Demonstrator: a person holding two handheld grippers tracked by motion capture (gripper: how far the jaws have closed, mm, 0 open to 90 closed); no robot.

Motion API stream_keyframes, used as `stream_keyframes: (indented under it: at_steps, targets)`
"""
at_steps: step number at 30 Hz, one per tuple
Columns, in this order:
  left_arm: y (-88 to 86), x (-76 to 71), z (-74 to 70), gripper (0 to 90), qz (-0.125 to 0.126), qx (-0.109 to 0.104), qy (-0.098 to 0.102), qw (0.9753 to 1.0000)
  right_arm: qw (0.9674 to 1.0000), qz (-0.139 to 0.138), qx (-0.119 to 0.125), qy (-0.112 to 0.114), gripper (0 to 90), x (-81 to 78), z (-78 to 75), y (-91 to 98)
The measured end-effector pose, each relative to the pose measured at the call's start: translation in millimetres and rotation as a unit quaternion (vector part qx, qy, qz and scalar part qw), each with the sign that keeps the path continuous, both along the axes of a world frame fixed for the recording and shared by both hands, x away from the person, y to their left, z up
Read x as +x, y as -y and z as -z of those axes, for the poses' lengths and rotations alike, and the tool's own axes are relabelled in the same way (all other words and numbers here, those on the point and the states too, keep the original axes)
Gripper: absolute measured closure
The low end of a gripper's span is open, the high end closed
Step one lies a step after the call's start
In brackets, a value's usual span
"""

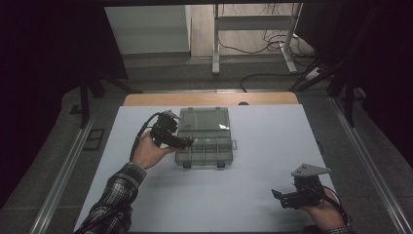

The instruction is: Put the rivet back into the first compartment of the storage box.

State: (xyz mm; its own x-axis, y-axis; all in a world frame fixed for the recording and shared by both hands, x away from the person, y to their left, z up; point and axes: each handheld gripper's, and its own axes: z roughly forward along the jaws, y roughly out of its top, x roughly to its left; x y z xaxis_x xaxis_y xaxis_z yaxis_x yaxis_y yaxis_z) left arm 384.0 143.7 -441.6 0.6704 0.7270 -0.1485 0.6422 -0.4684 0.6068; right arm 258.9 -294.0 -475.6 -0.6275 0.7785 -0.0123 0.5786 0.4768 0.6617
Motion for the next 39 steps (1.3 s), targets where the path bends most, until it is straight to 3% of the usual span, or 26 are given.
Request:
stream_keyframes:
  at_steps: [16,26,39]
  targets:
    - [-11.6,-19.9,-4.1,4.0,-0.004,-0.024,0.007,0.9997,1.0000,-0.001,-0.001,0.000,1.0,0.0,0.3,-0.3]
    - [-13.8,-29.1,-0.9,1.4,-0.002,-0.017,0.010,0.9998,1.0000,-0.001,-0.001,0.000,1.0,-0.1,0.1,-0.3]
    - [-21.0,-49.5,0.4,0.0,-0.001,-0.004,0.034,0.9994,1.0000,0.003,0.004,-0.001,0.9,0.1,-0.1,0.2]
